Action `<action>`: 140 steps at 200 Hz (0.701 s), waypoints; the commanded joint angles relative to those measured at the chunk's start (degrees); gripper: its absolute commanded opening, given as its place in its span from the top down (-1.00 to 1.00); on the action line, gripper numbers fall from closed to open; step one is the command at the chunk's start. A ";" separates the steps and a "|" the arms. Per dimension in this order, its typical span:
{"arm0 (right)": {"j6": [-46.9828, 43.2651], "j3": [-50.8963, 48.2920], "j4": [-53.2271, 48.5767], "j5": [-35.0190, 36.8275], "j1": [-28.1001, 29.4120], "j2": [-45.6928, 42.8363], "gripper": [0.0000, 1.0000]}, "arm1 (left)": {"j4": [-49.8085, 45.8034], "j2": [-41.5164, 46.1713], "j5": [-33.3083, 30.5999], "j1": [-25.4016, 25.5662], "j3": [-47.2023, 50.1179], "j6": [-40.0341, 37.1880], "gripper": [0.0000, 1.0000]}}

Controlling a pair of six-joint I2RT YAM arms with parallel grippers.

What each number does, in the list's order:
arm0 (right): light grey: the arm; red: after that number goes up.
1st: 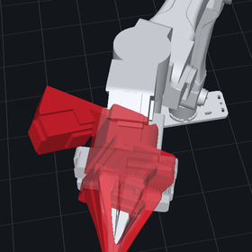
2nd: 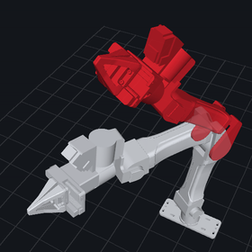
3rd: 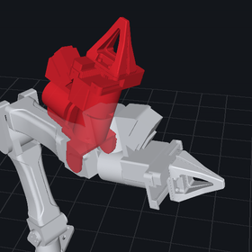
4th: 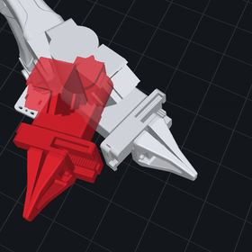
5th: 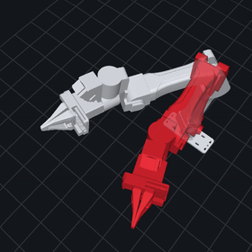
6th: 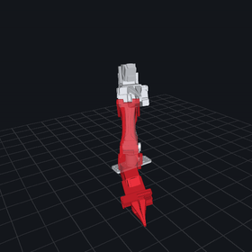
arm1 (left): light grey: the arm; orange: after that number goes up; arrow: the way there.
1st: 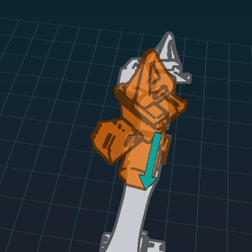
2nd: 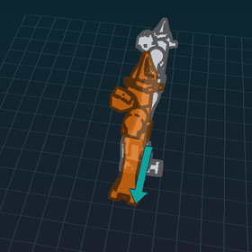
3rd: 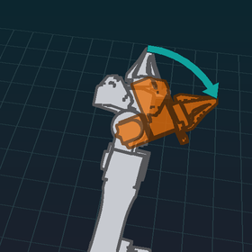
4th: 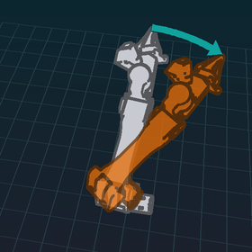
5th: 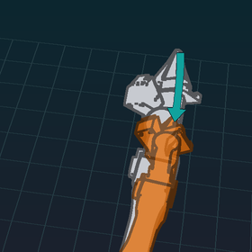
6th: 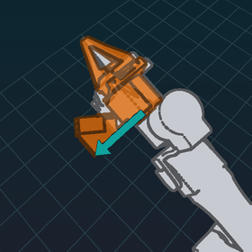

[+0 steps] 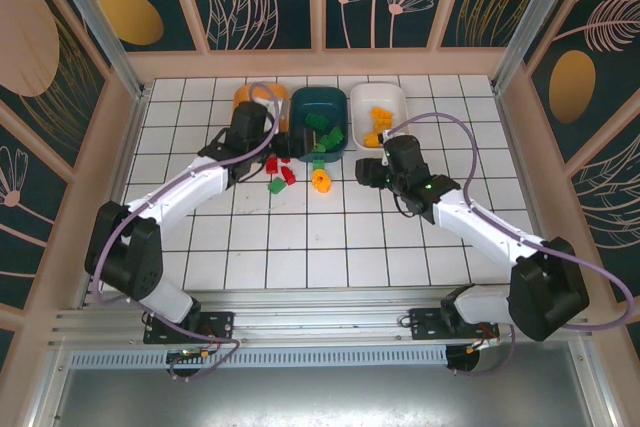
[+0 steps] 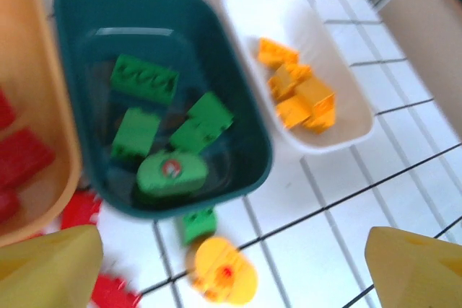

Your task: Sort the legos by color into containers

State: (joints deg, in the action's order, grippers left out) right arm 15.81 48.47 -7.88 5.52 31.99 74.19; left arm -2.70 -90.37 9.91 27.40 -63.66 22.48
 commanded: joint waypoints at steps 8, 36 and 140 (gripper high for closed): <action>0.63 1.93 0.89 -0.47 1.31 1.77 -0.38 | -2.25 -2.40 -6.83 -0.07 6.58 -4.46 -0.69; 0.81 2.43 0.55 -0.16 2.19 1.93 -0.38 | -7.97 -5.24 -14.50 0.11 3.96 -3.18 -0.64; 0.80 1.56 0.61 0.19 2.55 1.74 -0.38 | 1.16 -10.07 -14.36 0.20 10.68 -7.26 -0.53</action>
State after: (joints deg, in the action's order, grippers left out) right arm 15.81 49.23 -7.86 4.89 34.09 76.34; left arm -5.17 -99.18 -3.42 27.40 -54.30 17.98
